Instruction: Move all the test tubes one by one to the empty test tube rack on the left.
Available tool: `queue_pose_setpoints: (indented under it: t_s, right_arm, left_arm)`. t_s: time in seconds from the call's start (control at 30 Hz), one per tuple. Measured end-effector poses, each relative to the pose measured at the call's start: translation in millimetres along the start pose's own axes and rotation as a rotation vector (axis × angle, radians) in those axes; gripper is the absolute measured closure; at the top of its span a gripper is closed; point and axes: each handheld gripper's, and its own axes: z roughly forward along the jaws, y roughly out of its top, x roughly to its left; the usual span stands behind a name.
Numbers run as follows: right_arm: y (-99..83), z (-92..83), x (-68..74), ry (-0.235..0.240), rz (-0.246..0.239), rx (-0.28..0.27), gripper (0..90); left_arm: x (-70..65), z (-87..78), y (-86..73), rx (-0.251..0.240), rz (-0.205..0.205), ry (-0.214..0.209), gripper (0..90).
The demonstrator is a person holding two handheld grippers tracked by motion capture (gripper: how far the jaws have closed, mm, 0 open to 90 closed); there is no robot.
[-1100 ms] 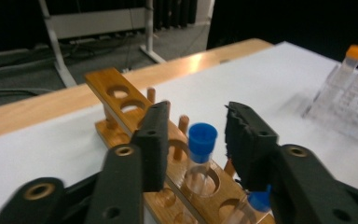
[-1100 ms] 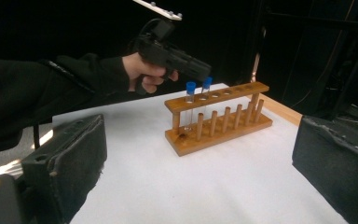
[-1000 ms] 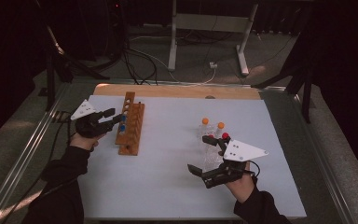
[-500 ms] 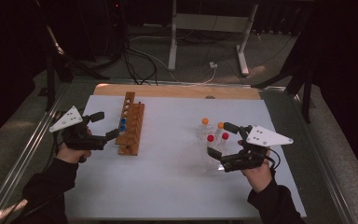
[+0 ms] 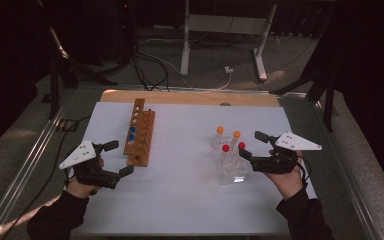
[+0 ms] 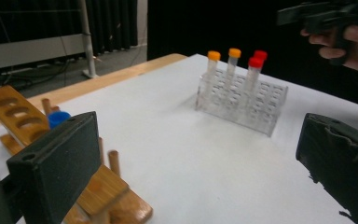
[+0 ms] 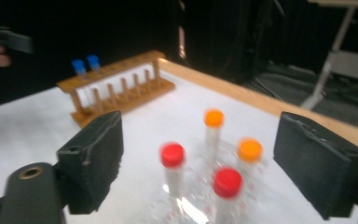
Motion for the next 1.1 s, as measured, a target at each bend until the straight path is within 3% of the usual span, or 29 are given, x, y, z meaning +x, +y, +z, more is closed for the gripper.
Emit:
queue_pose_setpoints:
  t_s: [0.13,0.37,0.47,0.63,0.8,1.1]
  right_arm:
    - [-15.7,5.5,-9.8,-0.027,0.023,0.052,21.1]
    - [-42.9,21.4,-22.0,-0.034,0.063,0.158,40.9]
    - [-49.0,28.2,-24.4,-0.036,0.074,0.188,45.4]
    - [-52.0,35.5,-25.4,-0.035,0.078,0.199,56.6]
    - [-51.0,38.4,-23.8,-0.027,0.051,0.209,67.9]
    - [-49.1,39.3,-19.4,-0.046,0.001,0.226,74.5]
  left_arm:
    - [-3.4,-1.2,-3.7,0.004,0.002,-0.003,0.8]
    - [-6.7,-0.4,-7.1,0.016,0.016,-0.005,0.8]
    - [-6.8,-0.5,-7.5,0.016,0.021,-0.007,0.8]
    - [-6.4,-1.1,-8.0,0.019,0.023,-0.008,0.8]
    - [-5.4,-1.3,-8.6,0.025,0.019,-0.01,0.8]
    - [-4.4,0.2,-10.3,0.036,0.008,-0.022,0.8]
